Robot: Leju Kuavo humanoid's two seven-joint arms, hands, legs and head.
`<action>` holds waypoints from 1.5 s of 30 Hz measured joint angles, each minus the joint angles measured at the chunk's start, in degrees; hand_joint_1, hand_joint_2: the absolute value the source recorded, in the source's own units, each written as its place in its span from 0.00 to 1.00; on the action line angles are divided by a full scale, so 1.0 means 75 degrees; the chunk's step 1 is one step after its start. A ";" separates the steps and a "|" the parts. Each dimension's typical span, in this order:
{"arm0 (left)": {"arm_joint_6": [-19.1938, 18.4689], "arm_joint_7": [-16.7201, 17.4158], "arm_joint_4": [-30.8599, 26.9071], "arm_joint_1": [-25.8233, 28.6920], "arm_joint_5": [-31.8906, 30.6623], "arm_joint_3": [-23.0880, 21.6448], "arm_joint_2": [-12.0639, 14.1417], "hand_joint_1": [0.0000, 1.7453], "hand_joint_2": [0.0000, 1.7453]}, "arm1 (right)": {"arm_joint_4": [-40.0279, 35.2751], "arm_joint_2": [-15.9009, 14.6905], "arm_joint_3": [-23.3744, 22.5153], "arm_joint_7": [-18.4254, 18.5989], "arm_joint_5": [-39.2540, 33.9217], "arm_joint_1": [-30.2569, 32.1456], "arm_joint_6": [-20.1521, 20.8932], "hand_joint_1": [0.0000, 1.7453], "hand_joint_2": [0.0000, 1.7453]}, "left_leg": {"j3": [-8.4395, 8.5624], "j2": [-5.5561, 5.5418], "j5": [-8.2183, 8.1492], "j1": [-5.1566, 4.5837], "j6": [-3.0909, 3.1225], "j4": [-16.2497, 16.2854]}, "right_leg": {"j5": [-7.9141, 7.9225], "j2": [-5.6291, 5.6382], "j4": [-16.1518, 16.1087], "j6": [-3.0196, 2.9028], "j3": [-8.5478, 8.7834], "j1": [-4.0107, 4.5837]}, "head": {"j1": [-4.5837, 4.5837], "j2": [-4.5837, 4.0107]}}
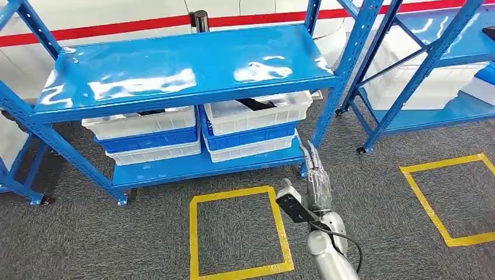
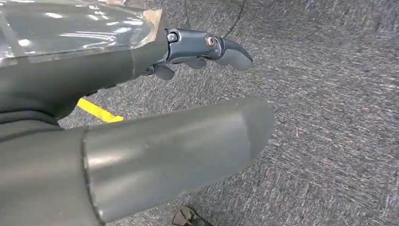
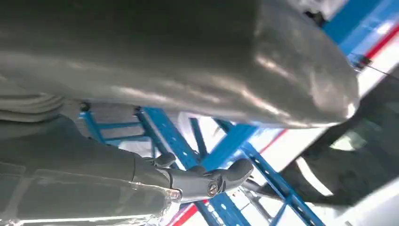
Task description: Take the parts from the cabinet and place them on the table.
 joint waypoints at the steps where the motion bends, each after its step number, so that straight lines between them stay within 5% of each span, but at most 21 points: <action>1: 0.0044 0.0026 0.0000 0.0000 0.0000 0.0012 0.0000 0.00 0.00 | 0.0195 0.0000 -0.0041 0.0061 -0.0006 -0.0058 0.0000 0.00 0.00 | 0.0000 -0.0001 0.0000 0.0000 0.0005 0.0000 | 0.0004 0.0000 -0.0011 0.0006 0.0005 -0.0001 | -0.0003 0.0000; 7: 0.0356 0.0102 0.0000 -0.0001 0.0000 0.0035 -0.0020 0.00 0.00 | 0.2581 -0.0146 -0.0639 0.0236 -0.0685 -0.0919 -0.0187 0.00 0.00 | 0.0003 -0.0001 0.0009 -0.0001 0.0034 0.0001 | 0.0023 0.0000 -0.0029 0.0036 0.0008 -0.0007 | -0.0003 0.0000; 8: 0.0414 0.0105 0.0000 0.0000 0.0000 0.0035 -0.0032 0.00 0.00 | 0.3140 -0.0204 -0.0802 0.0388 -0.0834 -0.1056 -0.0175 0.00 1.00 | 0.0003 -0.0004 0.0010 0.0000 0.0035 0.0001 | 0.0023 -0.0010 -0.0030 0.0036 0.0009 -0.0007 | 0.0000 0.0000; 10: 0.0510 0.0143 0.0000 0.0001 -0.0003 0.0038 -0.0041 0.00 0.00 | 0.4145 -0.0365 -0.1143 0.1045 -0.1017 -0.1265 -0.0134 0.00 1.00 | 0.0016 -0.0011 0.0000 0.0000 0.0049 0.0002 | 0.0006 -0.0020 -0.0034 0.0064 -0.0008 -0.0011 | -0.0003 0.0000; 15: 0.0691 0.0288 0.0000 0.0015 -0.0079 0.0038 -0.0052 0.00 0.00 | 0.5917 -0.0665 -0.1790 0.3662 -0.1075 -0.1059 0.0122 0.00 1.00 | 0.0028 -0.0041 -0.0019 -0.0001 0.0077 0.0002 | -0.0011 -0.0048 -0.0036 0.0087 0.0065 -0.0012 | -0.0003 0.0000; 19: 0.0708 0.0326 0.0000 0.0013 -0.0143 0.0038 -0.0055 0.00 0.00 | 0.6599 -0.0723 -0.2069 0.4391 -0.1052 -0.0636 0.0265 0.00 1.00 | 0.0031 -0.0039 -0.0028 -0.0001 0.0080 0.0004 | -0.0015 -0.0045 -0.0036 0.0085 0.0063 -0.0011 | -0.0003 0.0000; 23: 0.0708 0.0347 0.0000 0.0012 -0.0143 0.0038 -0.0064 0.00 0.00 | 0.6955 -0.0737 -0.2206 0.4525 -0.1017 -0.0433 0.0306 0.00 1.00 | 0.0032 -0.0035 -0.0034 0.0004 0.0074 0.0000 | -0.0022 -0.0041 -0.0036 0.0082 0.0054 -0.0006 | -0.0003 0.0000; 24: 0.0708 0.0353 0.0000 0.0012 -0.0146 0.0038 -0.0067 0.00 1.00 | 0.7014 -0.0746 -0.2238 0.4613 -0.1006 -0.0434 0.0332 0.00 1.00 | 0.0034 -0.0035 -0.0035 0.0006 0.0074 0.0000 | -0.0023 -0.0041 -0.0037 0.0084 0.0042 -0.0005 | -0.0003 0.0000; 32: 0.0822 0.0638 0.0000 0.0029 -0.0472 0.0015 -0.0099 0.00 1.00 | 0.7396 -0.0685 -0.2500 0.5755 -0.1122 0.0253 0.0662 0.00 1.00 | 0.0069 -0.0050 -0.0060 0.0005 0.0070 0.0000 | -0.0061 -0.0052 -0.0037 0.0104 0.0107 -0.0007 | -0.0003 0.0000; 40: 0.0445 0.0752 -0.0009 0.0138 -0.0504 -0.0444 -0.0052 0.00 1.00 | 0.7436 -0.0595 -0.2707 0.5429 -0.1382 0.0616 0.0318 0.00 1.00 | 0.0092 -0.0042 -0.0093 0.0000 0.0077 0.0000 | -0.0073 -0.0043 -0.0040 0.0101 0.0054 -0.0014 | 0.0000 0.0000; 41: 0.0373 0.0789 -0.0014 0.0171 -0.0368 -0.0649 -0.0035 0.00 0.00 | 0.7434 -0.0595 -0.2707 0.5383 -0.1460 0.0638 0.0347 0.00 0.00 | 0.0093 -0.0041 -0.0093 0.0000 0.0076 0.0000 | -0.0072 -0.0042 -0.0040 0.0101 0.0054 -0.0014 | -0.0003 0.0000; 45: 0.0131 0.0944 -0.0081 0.0336 0.0229 -0.1383 0.0064 0.00 0.00 | 0.7399 -0.0606 -0.2649 0.5228 -0.1803 0.0810 0.0655 0.00 0.00 | 0.0094 -0.0043 -0.0091 -0.0001 0.0077 0.0000 | -0.0072 -0.0042 -0.0039 0.0102 0.0058 -0.0014 | -0.0003 0.0000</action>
